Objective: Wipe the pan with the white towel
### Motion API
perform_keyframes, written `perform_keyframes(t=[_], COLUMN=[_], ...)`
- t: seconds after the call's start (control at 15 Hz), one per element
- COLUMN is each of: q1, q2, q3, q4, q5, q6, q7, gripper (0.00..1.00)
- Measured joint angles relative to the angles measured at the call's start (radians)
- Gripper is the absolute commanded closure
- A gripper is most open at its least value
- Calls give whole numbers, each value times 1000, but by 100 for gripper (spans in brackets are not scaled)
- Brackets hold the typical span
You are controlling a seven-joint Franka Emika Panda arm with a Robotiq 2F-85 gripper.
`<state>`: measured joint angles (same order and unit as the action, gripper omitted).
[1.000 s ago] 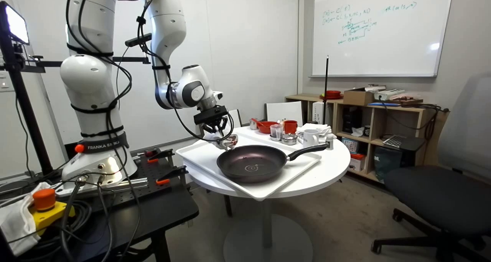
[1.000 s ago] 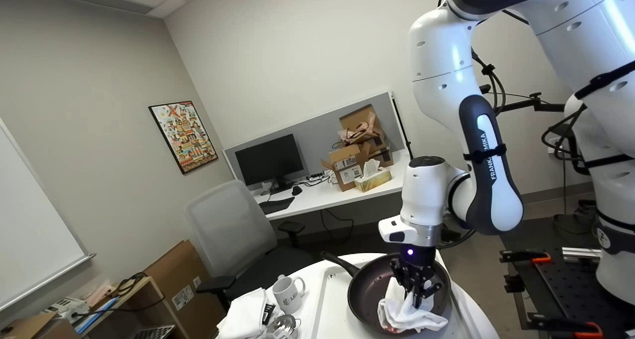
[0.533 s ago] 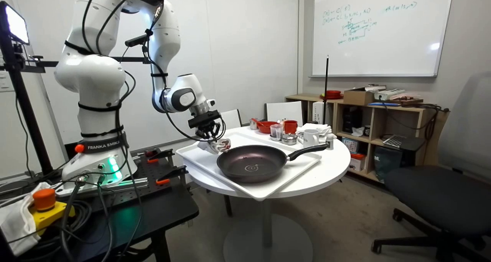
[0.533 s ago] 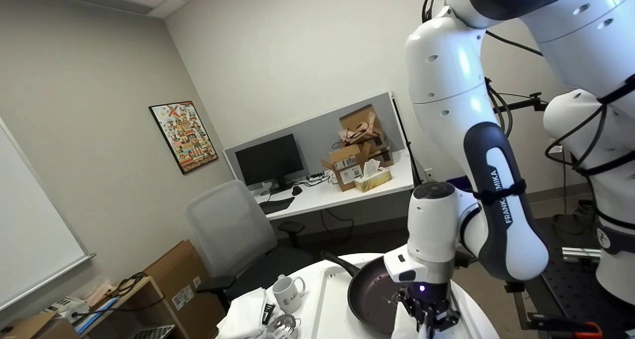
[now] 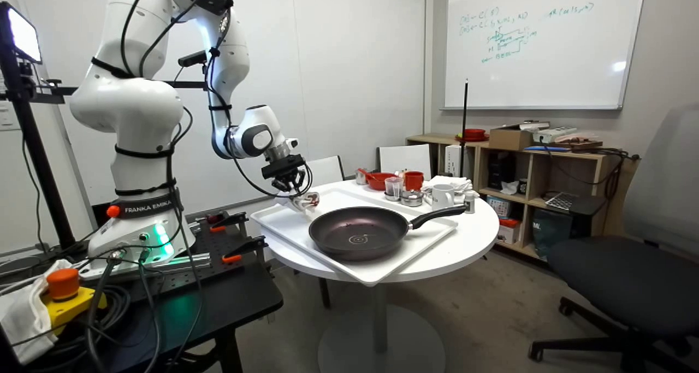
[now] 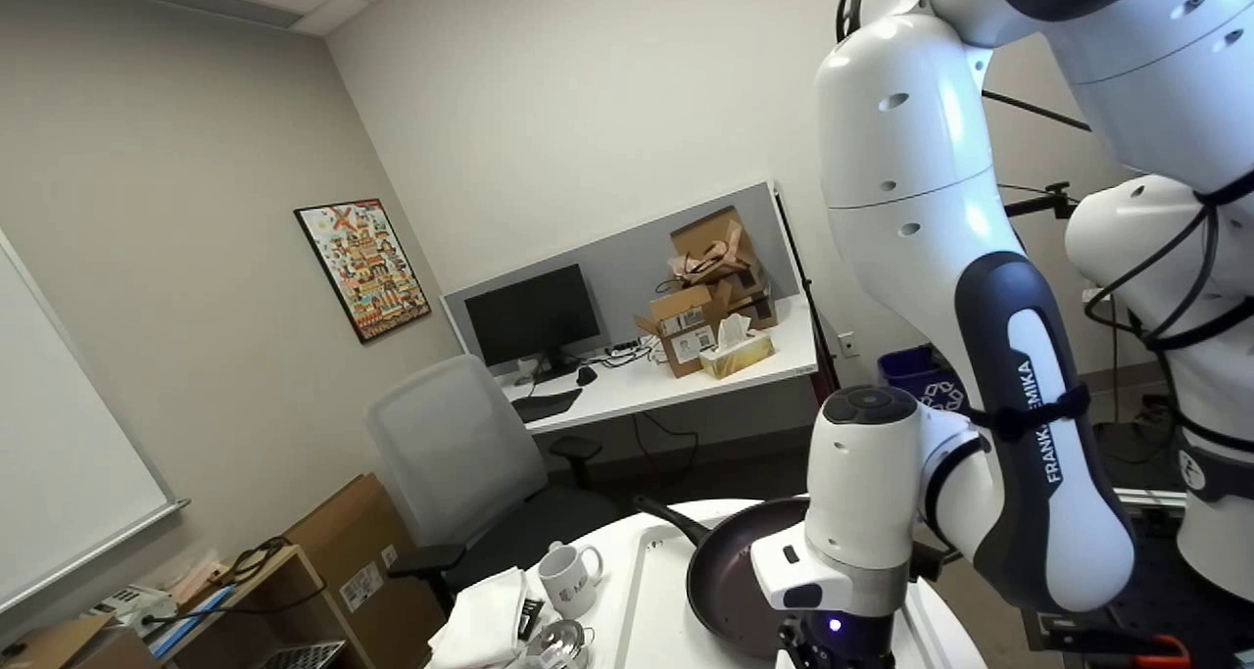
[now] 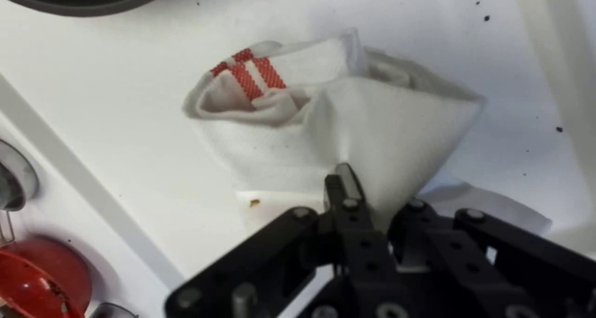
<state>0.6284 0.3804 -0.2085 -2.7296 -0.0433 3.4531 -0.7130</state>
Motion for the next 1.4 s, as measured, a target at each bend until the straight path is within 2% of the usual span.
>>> perform_keyframes(t=[0.13, 0.27, 0.4, 0.6, 0.73, 0.8, 1.0, 1.4], q1=[-18, -70, -187, -414, -537, -576, -633, -651], q2=[-7, -10, -11, 3, 33, 52, 107, 180], q3=[1, 28, 105, 245, 301, 309, 300, 293], q4=[15, 24, 26, 30, 41, 46, 57, 87], q5=[-1, -16, -87, -245, -312, -318, -316, -314], q6=[0, 0, 0, -1, -1, -1, -1, -3], q7=[25, 51, 101, 191, 238, 255, 285, 327], gripper=[97, 97, 97, 97, 97, 97, 97, 97])
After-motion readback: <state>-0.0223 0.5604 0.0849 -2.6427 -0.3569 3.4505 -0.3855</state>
